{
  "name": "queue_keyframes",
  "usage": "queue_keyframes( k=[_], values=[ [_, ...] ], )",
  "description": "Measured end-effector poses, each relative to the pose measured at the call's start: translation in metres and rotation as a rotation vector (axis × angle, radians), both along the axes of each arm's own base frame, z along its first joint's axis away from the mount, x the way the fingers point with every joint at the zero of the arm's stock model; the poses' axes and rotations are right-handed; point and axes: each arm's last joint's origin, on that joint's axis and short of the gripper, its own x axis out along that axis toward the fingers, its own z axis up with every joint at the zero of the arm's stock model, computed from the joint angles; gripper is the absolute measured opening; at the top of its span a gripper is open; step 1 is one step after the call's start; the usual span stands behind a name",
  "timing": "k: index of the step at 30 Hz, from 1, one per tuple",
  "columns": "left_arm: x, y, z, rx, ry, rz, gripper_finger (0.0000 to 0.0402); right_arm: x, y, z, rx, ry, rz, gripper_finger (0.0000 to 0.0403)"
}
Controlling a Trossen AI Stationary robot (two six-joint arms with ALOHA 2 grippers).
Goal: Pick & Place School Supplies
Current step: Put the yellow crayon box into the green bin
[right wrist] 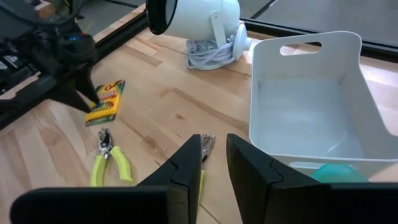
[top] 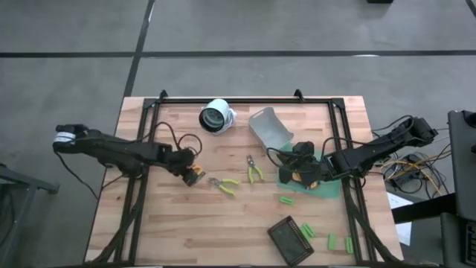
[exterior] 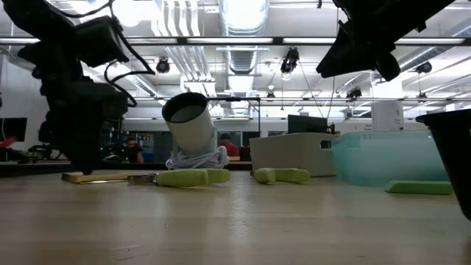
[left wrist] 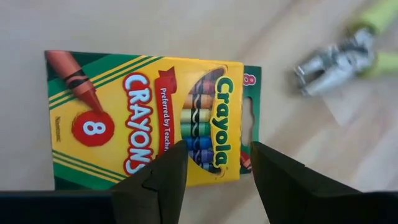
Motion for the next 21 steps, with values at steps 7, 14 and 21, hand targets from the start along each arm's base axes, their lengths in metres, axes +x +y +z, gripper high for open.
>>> queue_keyframes(
  k=[7, 14, 21],
  values=[
    [0.003, -0.030, 0.003, -0.012, -0.076, -0.165, 0.0181, 0.000, 0.000, 0.000, 0.000, 0.000, 0.000, 0.0064],
    [0.008, -0.056, -0.005, -0.037, -0.093, -0.259, 0.0181, 0.000, 0.000, 0.000, 0.002, 0.001, 0.004, 0.0063],
    [0.023, -0.055, 0.007, -0.093, -0.099, -0.114, 0.0181, 0.000, 0.000, 0.000, 0.002, 0.001, 0.004, 0.0063]
  ],
)
